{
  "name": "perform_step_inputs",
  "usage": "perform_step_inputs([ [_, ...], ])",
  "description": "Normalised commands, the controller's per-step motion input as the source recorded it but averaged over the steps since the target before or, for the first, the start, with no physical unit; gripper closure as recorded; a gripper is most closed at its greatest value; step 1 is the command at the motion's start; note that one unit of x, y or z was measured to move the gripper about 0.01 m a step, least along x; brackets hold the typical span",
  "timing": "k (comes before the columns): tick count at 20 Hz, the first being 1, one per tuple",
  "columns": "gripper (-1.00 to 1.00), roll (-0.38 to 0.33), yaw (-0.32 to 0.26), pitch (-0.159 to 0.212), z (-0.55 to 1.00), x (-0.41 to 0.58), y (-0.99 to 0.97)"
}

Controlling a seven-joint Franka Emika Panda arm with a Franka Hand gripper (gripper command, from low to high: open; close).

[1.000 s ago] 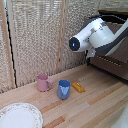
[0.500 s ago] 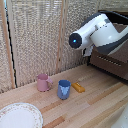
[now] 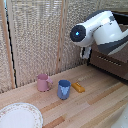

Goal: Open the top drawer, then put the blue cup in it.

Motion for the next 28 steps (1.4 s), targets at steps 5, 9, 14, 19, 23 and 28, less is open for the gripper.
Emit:
perform_step_inputs([
  [5,-1.0,0.331,-0.259,0.084,0.03,0.047,0.09],
  [9,-1.0,0.305,-0.276,0.031,0.12,0.0,0.08],
  [14,-1.0,0.304,-0.277,0.027,0.13,0.0,0.09],
  [19,-1.0,0.298,-0.277,0.019,0.15,0.0,0.1],
  [23,-1.0,0.294,-0.277,0.01,0.16,0.0,0.11],
  [28,-1.0,0.292,-0.245,0.012,0.16,0.031,0.2],
])
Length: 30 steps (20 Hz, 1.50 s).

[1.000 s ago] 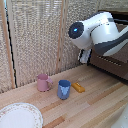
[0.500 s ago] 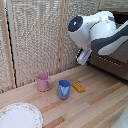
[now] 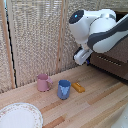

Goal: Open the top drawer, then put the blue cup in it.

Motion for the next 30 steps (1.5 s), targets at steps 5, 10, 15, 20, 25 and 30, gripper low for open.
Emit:
perform_step_inputs([
  [5,-1.0,0.249,-0.207,0.03,0.06,0.135,0.34],
  [10,-1.0,0.206,-0.176,0.004,-0.01,0.209,0.45],
  [15,-1.0,0.182,-0.159,0.0,-0.1,0.236,0.51],
  [20,-1.0,0.165,-0.155,0.0,-0.17,0.239,0.54],
  [25,-1.0,0.135,-0.155,0.008,-0.33,0.283,0.56],
  [30,-1.0,0.109,-0.146,0.031,-0.35,0.282,0.45],
])
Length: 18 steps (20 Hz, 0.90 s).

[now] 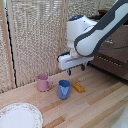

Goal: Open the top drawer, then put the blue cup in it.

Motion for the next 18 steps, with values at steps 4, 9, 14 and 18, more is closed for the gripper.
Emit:
perform_step_inputs([
  [4,-1.0,0.044,-0.1,0.023,-0.36,0.251,0.24],
  [9,-1.0,0.025,-0.075,0.0,-0.3,0.235,0.09],
  [14,-1.0,0.001,-0.063,-0.005,-0.23,0.055,-0.05],
  [18,1.0,0.0,-0.066,0.0,-0.25,0.0,-0.12],
])
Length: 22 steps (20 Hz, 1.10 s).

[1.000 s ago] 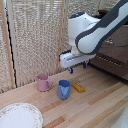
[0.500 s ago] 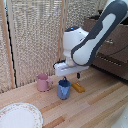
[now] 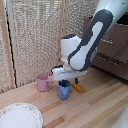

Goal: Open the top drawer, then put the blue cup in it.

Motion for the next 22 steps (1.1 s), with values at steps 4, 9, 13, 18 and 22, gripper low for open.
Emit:
perform_step_inputs([
  [4,1.0,-0.001,-0.035,0.0,-0.24,0.009,-0.06],
  [9,1.0,0.013,-0.002,0.0,-0.2,0.005,-0.08],
  [13,1.0,0.024,0.0,0.0,-0.07,0.0,-0.02],
  [18,1.0,0.016,-0.015,-0.047,0.23,-0.009,0.0],
  [22,1.0,0.059,-0.159,-0.006,0.82,-0.016,0.0],
])
